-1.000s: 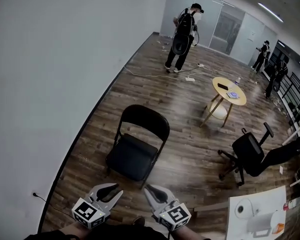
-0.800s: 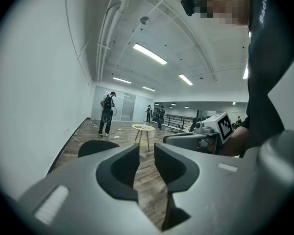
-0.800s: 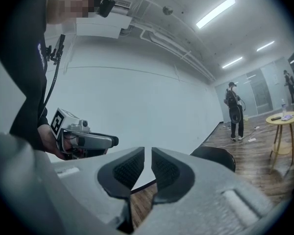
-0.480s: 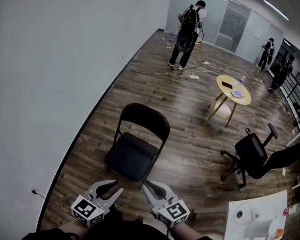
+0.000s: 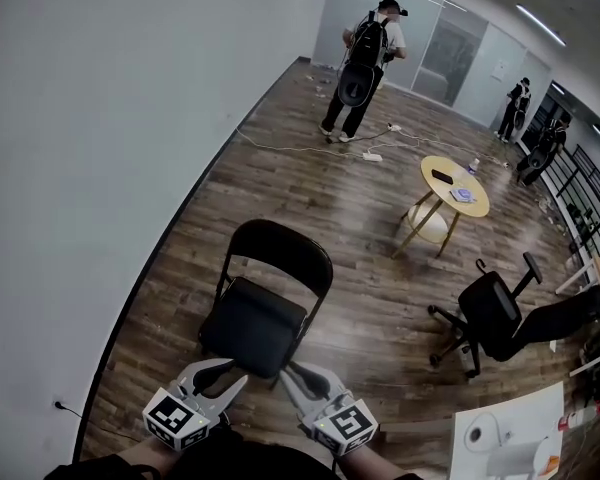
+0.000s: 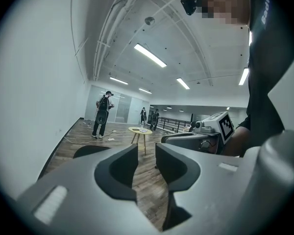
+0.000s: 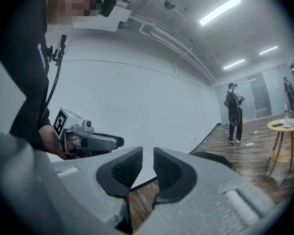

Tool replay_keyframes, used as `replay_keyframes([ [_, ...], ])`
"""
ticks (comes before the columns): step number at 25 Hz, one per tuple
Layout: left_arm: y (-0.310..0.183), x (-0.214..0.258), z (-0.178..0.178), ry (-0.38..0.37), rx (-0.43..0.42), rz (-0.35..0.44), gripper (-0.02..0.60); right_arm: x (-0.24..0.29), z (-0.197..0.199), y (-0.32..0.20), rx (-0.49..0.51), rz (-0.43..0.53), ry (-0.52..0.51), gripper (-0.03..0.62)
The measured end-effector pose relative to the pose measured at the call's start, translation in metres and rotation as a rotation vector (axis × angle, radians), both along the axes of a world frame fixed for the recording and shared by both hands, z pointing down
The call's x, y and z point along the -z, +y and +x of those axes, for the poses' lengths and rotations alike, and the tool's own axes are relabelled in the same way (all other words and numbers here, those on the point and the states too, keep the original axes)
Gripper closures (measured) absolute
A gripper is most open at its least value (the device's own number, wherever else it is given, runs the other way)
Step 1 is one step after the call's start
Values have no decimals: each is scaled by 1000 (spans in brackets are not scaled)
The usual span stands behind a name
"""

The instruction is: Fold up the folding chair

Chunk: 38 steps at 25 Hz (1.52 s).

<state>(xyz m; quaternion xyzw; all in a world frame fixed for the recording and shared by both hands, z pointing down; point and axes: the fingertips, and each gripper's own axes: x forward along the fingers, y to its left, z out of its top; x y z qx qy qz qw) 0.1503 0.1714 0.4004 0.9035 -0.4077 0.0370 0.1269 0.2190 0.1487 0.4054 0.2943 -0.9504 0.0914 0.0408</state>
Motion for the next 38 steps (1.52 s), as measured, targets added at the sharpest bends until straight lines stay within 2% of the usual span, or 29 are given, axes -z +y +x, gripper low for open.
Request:
replay_keyframes([
  [3,-18,0,-20,2,-16,5,460,0,-17,-19,-24,4,12,533],
  [8,-42,3,-54,-45,-42,30,456,0,-49,-43,-37,-8,28,528],
  [10,-48,0,-66,-41,-70,44,456,-3,-62,-51,-44,-12,40,526],
  [14,-66,1,-87,-1,-71,21,456,5,-85,-67,-68,-3,52,523],
  [20,-79,-10,-99,17,-79,22,453,-3,-91,-85,-75,-8,82,520],
  [32,-122,-18,-92,16,34,-3,446,-12,-88,-145,47,-11,74,519],
  [38,-150,-28,-74,18,140,-35,440,-18,-68,-184,151,-4,61,516],
])
